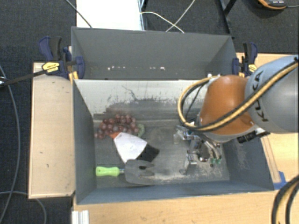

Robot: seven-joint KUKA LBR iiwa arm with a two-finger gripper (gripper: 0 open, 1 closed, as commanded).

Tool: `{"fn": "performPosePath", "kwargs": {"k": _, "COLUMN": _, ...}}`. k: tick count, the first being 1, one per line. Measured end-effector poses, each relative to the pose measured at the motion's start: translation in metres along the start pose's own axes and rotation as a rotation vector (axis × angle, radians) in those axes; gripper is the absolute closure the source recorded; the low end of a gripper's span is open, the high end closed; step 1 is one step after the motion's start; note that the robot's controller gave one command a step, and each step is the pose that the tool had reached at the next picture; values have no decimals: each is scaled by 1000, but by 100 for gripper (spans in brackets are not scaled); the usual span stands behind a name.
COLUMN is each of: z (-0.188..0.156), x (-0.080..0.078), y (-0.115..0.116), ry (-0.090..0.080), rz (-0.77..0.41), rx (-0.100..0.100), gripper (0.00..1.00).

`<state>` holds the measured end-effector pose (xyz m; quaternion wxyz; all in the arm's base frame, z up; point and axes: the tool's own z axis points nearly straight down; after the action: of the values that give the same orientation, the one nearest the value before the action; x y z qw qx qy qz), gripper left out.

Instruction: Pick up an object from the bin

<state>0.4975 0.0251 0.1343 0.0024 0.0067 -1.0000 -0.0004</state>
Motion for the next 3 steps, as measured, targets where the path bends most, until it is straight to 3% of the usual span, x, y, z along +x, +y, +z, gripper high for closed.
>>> {"fn": "performPosePath", "kwargs": {"k": 1, "z": -3, "x": -2, "y": 0, "ry": -7, "rz": 1, "rx": 0, "gripper": 0}}
{"fn": "performPosePath", "kwargs": {"k": 2, "z": 63, "x": -15, "y": 146, "ry": -11, "rz": -211, "rx": -3, "gripper": 0}}
{"fn": "performPosePath", "kwargs": {"k": 3, "z": 41, "x": -3, "y": -9, "ry": -3, "rz": 3, "rx": 1, "gripper": 0}}
